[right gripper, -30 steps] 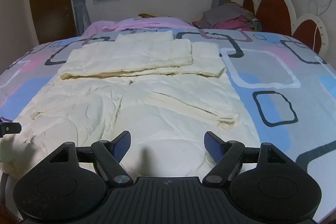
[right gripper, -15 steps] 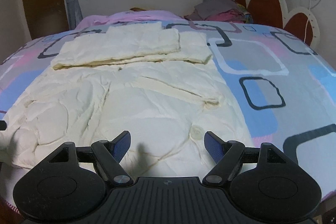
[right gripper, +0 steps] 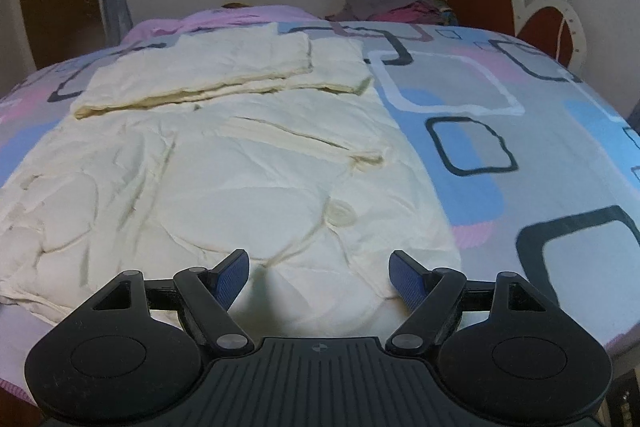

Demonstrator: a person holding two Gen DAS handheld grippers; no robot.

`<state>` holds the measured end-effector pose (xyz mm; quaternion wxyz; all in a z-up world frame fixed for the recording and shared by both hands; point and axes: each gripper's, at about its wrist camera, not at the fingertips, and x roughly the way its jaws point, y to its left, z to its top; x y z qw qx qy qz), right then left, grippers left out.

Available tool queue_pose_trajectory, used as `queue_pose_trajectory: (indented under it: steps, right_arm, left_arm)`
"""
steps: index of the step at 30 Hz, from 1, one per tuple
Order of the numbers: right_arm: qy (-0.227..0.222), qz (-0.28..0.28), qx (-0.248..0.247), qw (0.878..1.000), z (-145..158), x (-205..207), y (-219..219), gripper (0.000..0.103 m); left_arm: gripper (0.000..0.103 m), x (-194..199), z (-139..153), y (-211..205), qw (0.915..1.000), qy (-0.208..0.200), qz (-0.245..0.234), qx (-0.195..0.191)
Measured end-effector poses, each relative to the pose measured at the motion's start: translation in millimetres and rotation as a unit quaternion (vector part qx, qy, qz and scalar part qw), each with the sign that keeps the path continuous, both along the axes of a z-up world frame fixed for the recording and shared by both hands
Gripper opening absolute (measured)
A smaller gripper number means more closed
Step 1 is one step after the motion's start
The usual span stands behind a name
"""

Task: Fold large clothes
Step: 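Lower both grippers to the cream jacket hem and grasp it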

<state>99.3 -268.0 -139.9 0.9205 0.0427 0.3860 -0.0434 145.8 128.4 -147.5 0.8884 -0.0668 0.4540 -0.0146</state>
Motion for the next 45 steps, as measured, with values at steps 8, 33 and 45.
queue_pose_trajectory:
  steps: [8, 33, 45]
  right_arm:
    - [0.016, -0.041, 0.001, 0.999, -6, -11, -24, 0.076]
    - [0.074, -0.029, 0.105, 0.991, -32, 18, -57, 0.045]
    - [0.081, -0.019, 0.106, 0.991, -30, 23, -55, 0.036]
  left_arm:
    - [0.078, 3, -12, 7, 0.9995, 0.010, -0.008, -0.029]
    - [0.034, 12, -10, -19, 0.9980, 0.024, -0.038, -0.044]
    - [0.023, 20, -7, -18, 0.9968, 0.039, -0.041, -0.057]
